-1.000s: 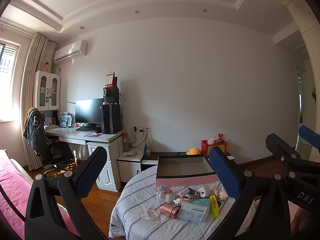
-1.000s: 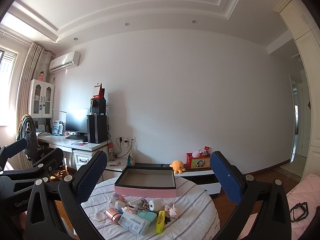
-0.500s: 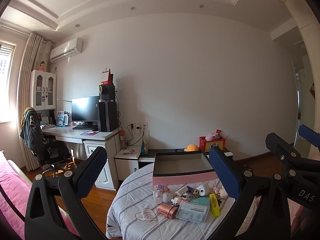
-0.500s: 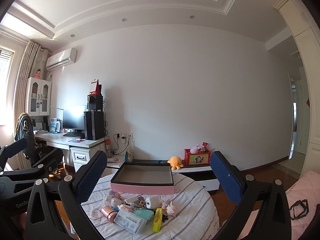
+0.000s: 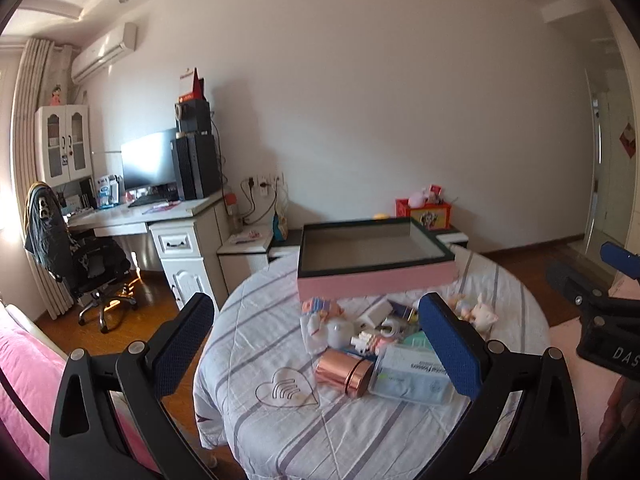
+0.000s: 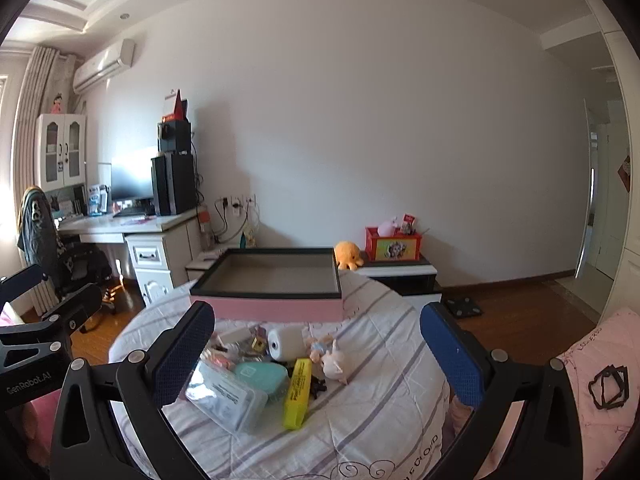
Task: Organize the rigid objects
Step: 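Grasp the rose-gold canister with the left tool while the right tool grasps the pig doll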
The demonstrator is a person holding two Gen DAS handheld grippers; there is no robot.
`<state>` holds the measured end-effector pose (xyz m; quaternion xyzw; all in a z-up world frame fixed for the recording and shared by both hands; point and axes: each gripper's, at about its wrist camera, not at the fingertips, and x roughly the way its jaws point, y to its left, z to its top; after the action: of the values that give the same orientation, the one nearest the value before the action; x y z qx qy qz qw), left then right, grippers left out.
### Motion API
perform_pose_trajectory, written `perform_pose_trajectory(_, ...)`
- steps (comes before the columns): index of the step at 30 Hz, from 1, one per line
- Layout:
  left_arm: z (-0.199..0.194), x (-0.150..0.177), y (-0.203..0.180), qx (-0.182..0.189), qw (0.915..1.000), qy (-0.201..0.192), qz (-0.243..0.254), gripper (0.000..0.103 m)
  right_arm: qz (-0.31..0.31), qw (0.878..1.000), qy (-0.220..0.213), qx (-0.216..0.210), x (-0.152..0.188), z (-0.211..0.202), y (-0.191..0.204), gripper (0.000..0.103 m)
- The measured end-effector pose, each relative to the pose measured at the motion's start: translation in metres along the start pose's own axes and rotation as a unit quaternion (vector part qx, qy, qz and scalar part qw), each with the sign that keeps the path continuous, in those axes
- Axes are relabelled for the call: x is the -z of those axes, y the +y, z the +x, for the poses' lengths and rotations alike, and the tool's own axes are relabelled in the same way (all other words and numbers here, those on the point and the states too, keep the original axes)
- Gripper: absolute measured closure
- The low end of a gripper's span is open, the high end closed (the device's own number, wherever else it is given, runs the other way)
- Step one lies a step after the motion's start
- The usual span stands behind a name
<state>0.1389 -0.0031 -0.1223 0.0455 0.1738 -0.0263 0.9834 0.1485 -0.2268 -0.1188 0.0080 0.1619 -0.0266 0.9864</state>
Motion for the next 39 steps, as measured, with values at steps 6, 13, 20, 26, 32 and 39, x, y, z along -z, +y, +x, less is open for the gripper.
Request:
perform_pose_trajectory(6, 0.059, 0.041, 0.01, -0.002, 0.9964, 0.084, -0.004, 0.0, -0.01, 0.997, 0.073, -0.001, 0.039, 0.05, -0.007, 0.0)
perform_pose_trajectory(13, 0.084, 0.057, 0.007, 0.013, 0.993, 0.117, 0.004, 0.0, -0.005, 0.992, 0.127, 0.018, 0.061, 0.087, -0.022, 0.0)
perform_pose_trajectory(20, 0.111, 0.068, 0.008, 0.042, 0.9895, 0.137, 0.018, 0.0, -0.007, 0.988, 0.157, 0.005, 0.071, 0.112, -0.027, 0.0)
perform_pose_trajectory(26, 0.135, 0.069, -0.004, 0.053, 0.9869, 0.145, 0.047, 0.0, -0.009, 0.985, 0.172, -0.001, 0.074, 0.132, -0.025, 0.0)
perform_pose_trajectory(32, 0.15, 0.062, -0.003, 0.074, 0.9866, 0.139, 0.04, 0.006, -0.012, 0.984, 0.179, 0.0, 0.065, 0.154, -0.029, 0.0)
perform_pose_trajectory(39, 0.166, 0.066, -0.007, 0.093, 0.9829, 0.155, 0.036, 0.043, 0.003, 0.979, 0.204, -0.016, 0.056, 0.192, -0.04, 0.001)
